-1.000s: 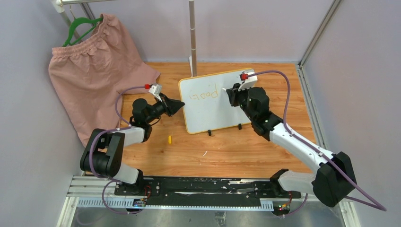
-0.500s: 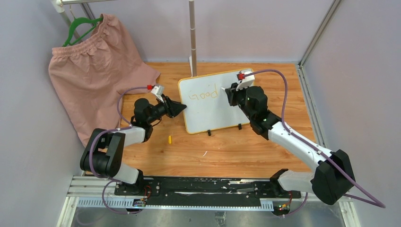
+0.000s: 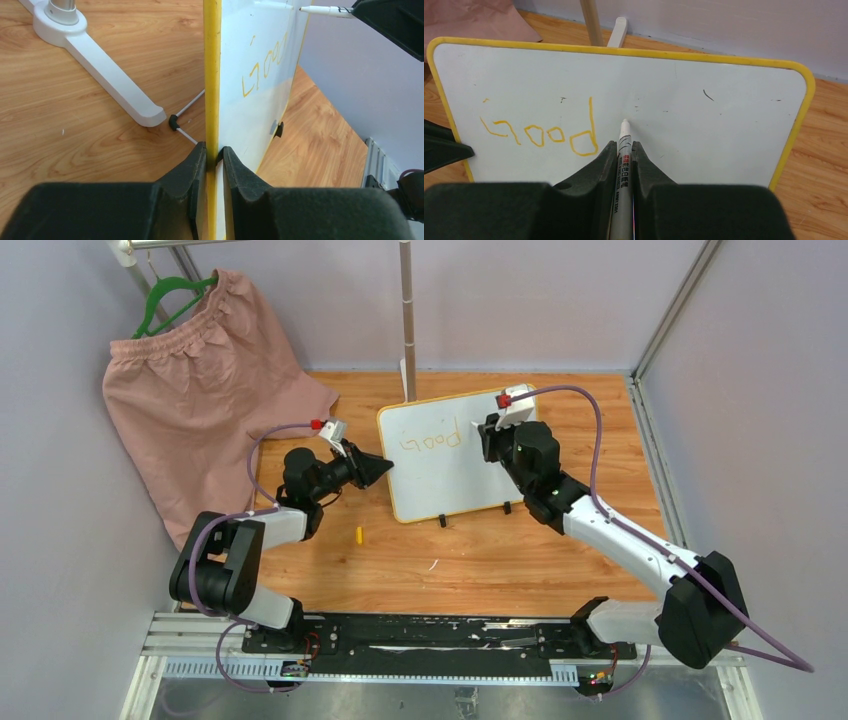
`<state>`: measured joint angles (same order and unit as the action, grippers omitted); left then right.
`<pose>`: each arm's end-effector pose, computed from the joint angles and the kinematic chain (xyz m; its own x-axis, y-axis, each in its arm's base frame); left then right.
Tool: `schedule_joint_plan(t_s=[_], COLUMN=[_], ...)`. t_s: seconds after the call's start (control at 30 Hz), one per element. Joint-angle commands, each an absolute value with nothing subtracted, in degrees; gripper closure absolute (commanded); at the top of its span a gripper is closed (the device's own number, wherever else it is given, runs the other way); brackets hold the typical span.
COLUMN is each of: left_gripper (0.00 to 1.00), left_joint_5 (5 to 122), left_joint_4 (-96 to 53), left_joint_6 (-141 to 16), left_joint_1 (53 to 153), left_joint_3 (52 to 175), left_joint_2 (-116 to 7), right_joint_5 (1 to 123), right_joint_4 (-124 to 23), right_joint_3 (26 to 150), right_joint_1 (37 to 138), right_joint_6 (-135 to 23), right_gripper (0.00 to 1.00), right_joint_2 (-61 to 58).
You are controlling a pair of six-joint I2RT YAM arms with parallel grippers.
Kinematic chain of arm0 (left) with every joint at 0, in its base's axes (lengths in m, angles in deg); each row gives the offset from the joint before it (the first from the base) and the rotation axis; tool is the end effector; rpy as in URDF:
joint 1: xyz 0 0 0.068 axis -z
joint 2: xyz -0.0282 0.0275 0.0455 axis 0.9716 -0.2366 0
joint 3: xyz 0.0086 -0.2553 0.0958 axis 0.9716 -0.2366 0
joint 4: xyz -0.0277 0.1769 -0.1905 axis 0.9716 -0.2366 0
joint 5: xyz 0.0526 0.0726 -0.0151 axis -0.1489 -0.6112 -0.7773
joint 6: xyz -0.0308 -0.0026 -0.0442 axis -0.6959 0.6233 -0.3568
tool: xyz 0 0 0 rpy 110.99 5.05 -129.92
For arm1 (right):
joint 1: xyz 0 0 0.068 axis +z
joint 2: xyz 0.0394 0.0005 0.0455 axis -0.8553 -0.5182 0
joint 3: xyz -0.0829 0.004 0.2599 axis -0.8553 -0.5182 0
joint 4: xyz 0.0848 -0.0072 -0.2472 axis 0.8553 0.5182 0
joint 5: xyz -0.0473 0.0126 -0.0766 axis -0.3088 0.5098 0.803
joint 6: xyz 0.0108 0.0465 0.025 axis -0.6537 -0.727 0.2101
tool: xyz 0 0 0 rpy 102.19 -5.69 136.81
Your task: Write a sentence on the whiteboard
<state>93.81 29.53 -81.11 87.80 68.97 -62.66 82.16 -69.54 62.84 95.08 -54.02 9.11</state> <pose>0.2692 -0.0772 0.1992 -0.4304 -0.3150 -0.8459 0.6328 0.5629 -0.5317 0.2402 0.1666 0.3302 -0.0592 0.0542 -0.9968 -0.3952 0.9157 0.0732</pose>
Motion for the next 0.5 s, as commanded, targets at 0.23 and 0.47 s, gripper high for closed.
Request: schedule_joint_plan(t_s=[0.23,0.47], left_gripper=[0.83,0.82], left_joint_5=[94.51,94.47], left_joint_4=[30.05,29.96], left_joint_6=[-80.40,-80.40], left_joint_1=[88.18,88.18], left_joint_3=[69.83,69.91], left_joint_2=[-61.94,-62.02], right_joint_5=[86.31,86.42], right_joint_4=[-70.71,-69.12], right_joint_3=[65.34,64.73], right_joint_1=[95.73,95.76], right_joint_6=[-52.56,-53.12], right_gripper=[1.00,1.00], right_joint_2=[8.30,7.99])
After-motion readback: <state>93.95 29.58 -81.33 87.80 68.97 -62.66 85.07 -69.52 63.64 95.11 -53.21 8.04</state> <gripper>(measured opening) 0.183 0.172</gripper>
